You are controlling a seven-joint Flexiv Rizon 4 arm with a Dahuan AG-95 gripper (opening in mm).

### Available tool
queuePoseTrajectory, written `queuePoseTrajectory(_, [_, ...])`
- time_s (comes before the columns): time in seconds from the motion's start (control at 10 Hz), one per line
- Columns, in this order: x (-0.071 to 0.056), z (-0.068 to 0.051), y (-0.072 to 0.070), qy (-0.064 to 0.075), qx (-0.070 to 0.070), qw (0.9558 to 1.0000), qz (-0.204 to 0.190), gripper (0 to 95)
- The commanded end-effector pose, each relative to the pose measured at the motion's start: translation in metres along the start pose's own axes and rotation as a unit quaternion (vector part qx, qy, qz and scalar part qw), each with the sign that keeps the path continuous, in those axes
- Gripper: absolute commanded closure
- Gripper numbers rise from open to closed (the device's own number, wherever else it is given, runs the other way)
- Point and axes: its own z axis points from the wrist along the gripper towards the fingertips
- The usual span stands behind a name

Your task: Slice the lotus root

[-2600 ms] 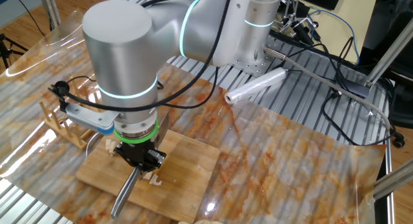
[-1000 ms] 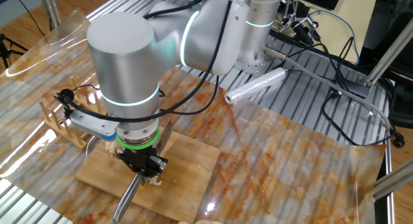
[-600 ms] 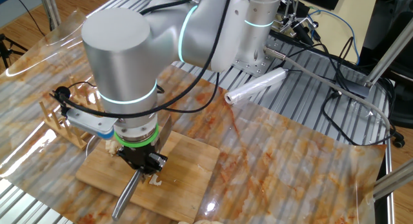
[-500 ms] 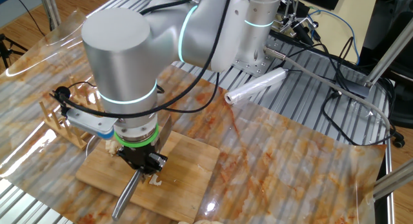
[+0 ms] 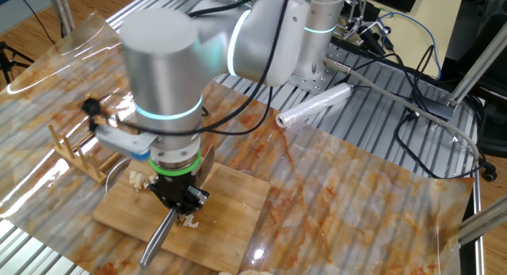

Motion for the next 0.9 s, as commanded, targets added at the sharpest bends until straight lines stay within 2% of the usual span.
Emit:
queuePoseTrajectory(0.1, [-0.002,0.004,-0.001,0.019,-0.015,0.9997,0.007,95.0])
queuePoseTrajectory(0.4, [0.001,-0.001,0.0,0.025,-0.011,0.9996,0.007,95.0])
queuePoseTrajectory(0.5, [0.002,-0.002,0.001,0.008,-0.018,0.9997,0.016,95.0])
queuePoseTrajectory(0.6, [0.005,0.0,0.002,-0.013,-0.017,0.9995,0.021,95.0])
queuePoseTrajectory(0.7, [0.011,0.004,0.006,-0.018,-0.012,0.9994,0.028,95.0])
queuePoseTrajectory(0.8, [0.011,0.004,0.006,-0.007,-0.01,0.9995,0.03,95.0])
queuePoseTrajectory(0.9, [0.011,0.003,0.006,-0.013,-0.015,0.9991,0.039,95.0])
